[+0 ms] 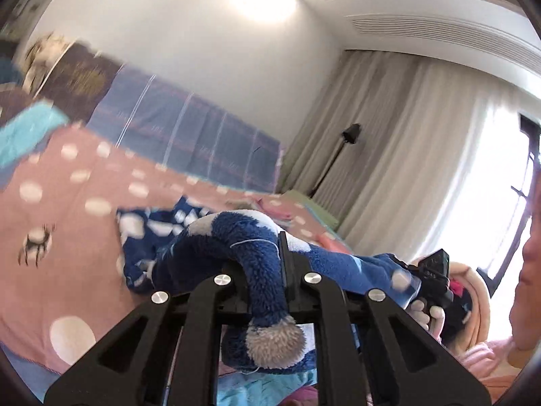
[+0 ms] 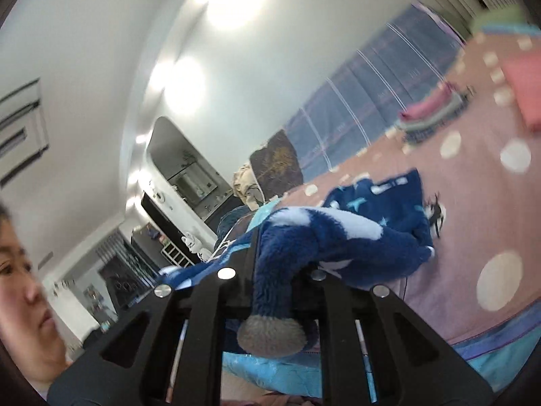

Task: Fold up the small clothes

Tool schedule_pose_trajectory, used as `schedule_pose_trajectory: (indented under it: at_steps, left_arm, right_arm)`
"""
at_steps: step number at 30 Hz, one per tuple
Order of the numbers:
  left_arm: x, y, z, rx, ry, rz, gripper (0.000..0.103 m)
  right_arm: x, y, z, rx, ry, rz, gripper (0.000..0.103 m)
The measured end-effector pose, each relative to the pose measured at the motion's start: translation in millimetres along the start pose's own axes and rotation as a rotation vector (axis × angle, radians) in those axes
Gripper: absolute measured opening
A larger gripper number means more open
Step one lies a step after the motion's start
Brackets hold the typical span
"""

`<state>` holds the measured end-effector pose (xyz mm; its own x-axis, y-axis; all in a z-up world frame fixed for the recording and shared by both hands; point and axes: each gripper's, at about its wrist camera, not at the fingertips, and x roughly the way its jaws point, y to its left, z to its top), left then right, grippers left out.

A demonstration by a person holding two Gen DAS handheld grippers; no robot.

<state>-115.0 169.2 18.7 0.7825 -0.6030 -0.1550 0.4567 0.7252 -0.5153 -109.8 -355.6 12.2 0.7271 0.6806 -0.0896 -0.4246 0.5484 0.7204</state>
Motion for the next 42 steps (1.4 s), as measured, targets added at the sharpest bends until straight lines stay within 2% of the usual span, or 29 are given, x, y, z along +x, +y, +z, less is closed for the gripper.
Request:
schedule_pose_trajectory:
  at_steps: [2,5,13,20,24,26,28,32,33,34,36,38,42]
  left_arm:
    - [16,22,-3,-0.074,0.024,0.012,0.011]
    - [35,38,-3,-0.108,0.043,0.050,0.011]
    - [66,46,22,-0.019,0.054,0.106,0.011]
    - [126,63,66,0.035,0.037,0.137,0.012]
    - [176,87,94,0.023,0.046,0.151,0.012]
    - [206,108,100,0.000,0.072,0.185,0.012]
    - [233,128,96,-0.012,0.106,0.229,0.012]
    - [295,182,54,-0.011,0.281,0.381,0.015]
    - [309,198,38,-0.050,0.349,0.386,0.016]
    - [312,210,33,-0.113,0.366,0.354,0.016]
    - [300,219,42,-0.177,0.320,0.304,0.018]
    - [296,223,41,-0.195,0.313,0.286,0.018]
    - [294,213,45,-0.151,0.315,0.305,0.018]
  right_arm:
    - [16,-17,-2,0.037,0.008,-0.021,0.012]
    - [37,-30,-1,0.044,0.015,-0.061,0.012]
    - [79,-44,27,0.007,0.019,-0.103,0.012]
    - [128,-64,68,-0.003,-0.004,-0.153,0.013]
    - [167,-88,94,0.005,0.004,-0.203,0.015]
    - [187,-102,103,0.012,0.021,-0.223,0.015]
    - [216,-126,108,0.019,0.058,-0.266,0.015]
    - [271,-193,93,0.075,0.184,-0.418,0.015]
    - [279,-204,87,0.091,0.208,-0.435,0.015]
    - [286,-220,78,0.125,0.231,-0.438,0.012]
    - [286,-224,78,0.140,0.229,-0.414,0.012]
    - [284,-219,79,0.113,0.231,-0.409,0.013]
    - [282,-214,76,0.090,0.229,-0.411,0.015]
